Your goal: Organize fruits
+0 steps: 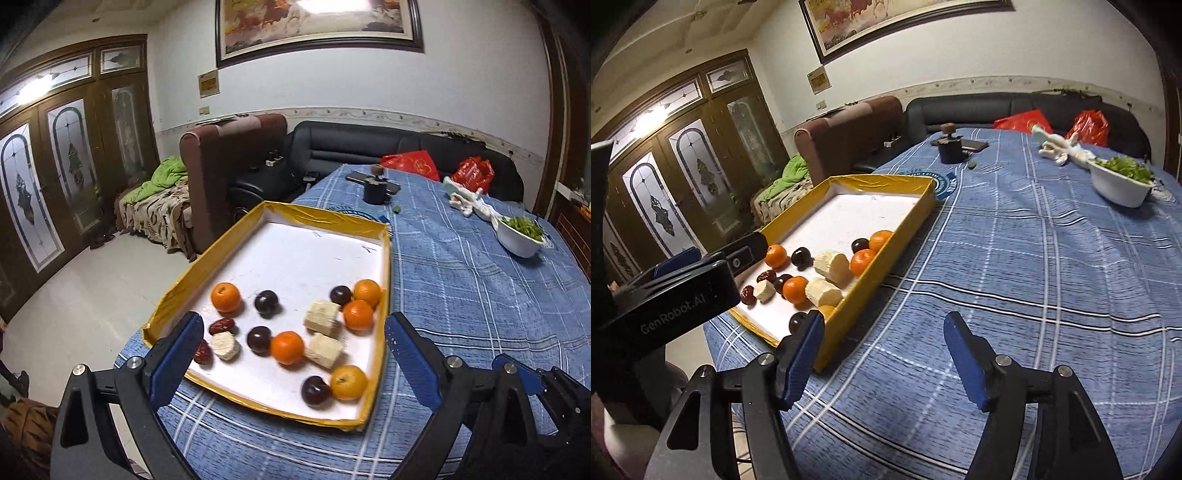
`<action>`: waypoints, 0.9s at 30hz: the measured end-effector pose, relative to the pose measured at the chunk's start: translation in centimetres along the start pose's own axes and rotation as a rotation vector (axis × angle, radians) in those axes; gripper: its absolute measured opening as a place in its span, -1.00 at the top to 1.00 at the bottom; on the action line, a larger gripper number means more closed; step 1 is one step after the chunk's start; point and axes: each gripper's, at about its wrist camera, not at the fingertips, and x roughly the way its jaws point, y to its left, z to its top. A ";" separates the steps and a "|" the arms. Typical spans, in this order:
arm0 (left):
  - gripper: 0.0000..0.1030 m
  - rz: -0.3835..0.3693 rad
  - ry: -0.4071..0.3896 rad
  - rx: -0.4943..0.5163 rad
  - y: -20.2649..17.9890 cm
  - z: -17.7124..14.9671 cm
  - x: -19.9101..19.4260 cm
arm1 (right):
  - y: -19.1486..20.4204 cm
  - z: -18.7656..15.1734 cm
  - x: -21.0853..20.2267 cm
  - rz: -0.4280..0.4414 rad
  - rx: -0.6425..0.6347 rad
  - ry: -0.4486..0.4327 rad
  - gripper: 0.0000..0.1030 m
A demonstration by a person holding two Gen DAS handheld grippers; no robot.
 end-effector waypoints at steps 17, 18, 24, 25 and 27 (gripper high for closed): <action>-0.91 -0.023 0.035 0.042 -2.8 -0.9 0.2 | -1.5 -1.1 -2.0 -0.093 -0.007 -0.039 -0.66; -0.91 -0.022 0.034 0.042 -2.8 -0.9 0.2 | -1.6 -1.2 -2.0 -0.098 -0.004 -0.041 -0.68; -0.91 -0.027 0.043 0.040 -2.7 -1.1 0.3 | -1.6 -1.2 -2.3 -0.115 -0.003 -0.050 -0.73; -0.91 -0.028 0.044 0.040 -2.7 -1.1 0.3 | -1.5 -1.2 -2.3 -0.123 -0.006 -0.052 -0.76; -0.91 -0.029 0.044 0.040 -2.7 -1.2 0.4 | -1.3 -1.4 -2.4 -0.137 -0.013 -0.058 -0.78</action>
